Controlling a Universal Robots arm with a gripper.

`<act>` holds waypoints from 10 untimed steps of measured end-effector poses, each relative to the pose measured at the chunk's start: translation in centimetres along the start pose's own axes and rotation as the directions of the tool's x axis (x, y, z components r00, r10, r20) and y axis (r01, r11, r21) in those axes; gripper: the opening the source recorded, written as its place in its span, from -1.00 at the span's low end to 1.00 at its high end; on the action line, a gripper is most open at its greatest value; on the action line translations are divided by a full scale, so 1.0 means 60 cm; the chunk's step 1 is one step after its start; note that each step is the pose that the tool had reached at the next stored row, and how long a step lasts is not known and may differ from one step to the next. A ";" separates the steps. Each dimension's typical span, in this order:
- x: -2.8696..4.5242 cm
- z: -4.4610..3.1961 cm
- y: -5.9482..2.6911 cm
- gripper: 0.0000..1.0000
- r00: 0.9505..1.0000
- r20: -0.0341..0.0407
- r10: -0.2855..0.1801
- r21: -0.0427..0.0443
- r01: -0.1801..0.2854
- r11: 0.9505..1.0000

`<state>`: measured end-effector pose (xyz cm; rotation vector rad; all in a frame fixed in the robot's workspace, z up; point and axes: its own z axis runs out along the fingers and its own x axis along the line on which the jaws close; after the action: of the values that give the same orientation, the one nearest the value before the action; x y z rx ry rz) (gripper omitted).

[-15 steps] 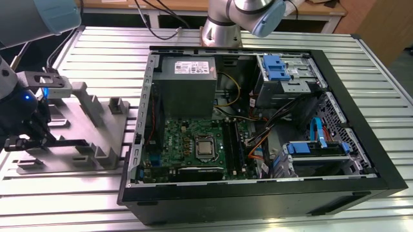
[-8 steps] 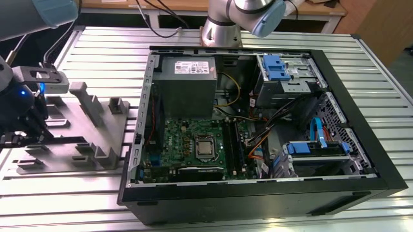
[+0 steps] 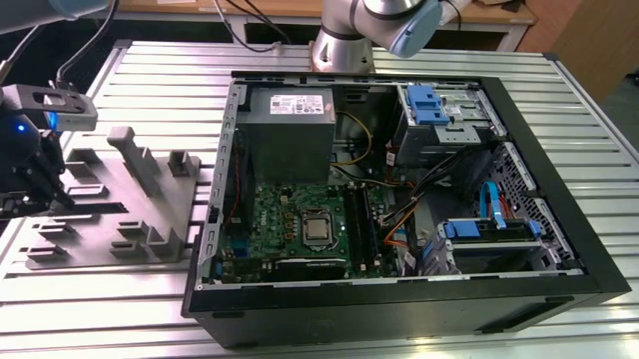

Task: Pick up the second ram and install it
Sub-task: 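Pick up the second ram and move it above second insertion slot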

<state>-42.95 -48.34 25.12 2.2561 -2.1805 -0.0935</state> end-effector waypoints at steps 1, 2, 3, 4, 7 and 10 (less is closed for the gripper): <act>0.000 -0.004 0.000 -0.76 1.000 0.000 0.000 0.000 0.000 1.000; 0.000 -0.008 0.000 -0.76 1.000 0.000 0.000 0.000 0.000 1.000; 0.000 -0.012 0.000 -0.76 1.000 0.000 0.000 0.000 0.000 1.000; -0.001 -0.016 0.001 -0.76 1.000 0.000 0.000 0.000 0.000 1.000; -0.001 -0.028 0.001 -0.76 1.000 0.000 0.000 0.000 0.000 1.000; -0.002 -0.044 0.002 -0.76 1.000 0.000 0.001 0.000 -0.001 1.000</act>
<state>-42.95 -48.34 27.74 2.2556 -2.1814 -0.0932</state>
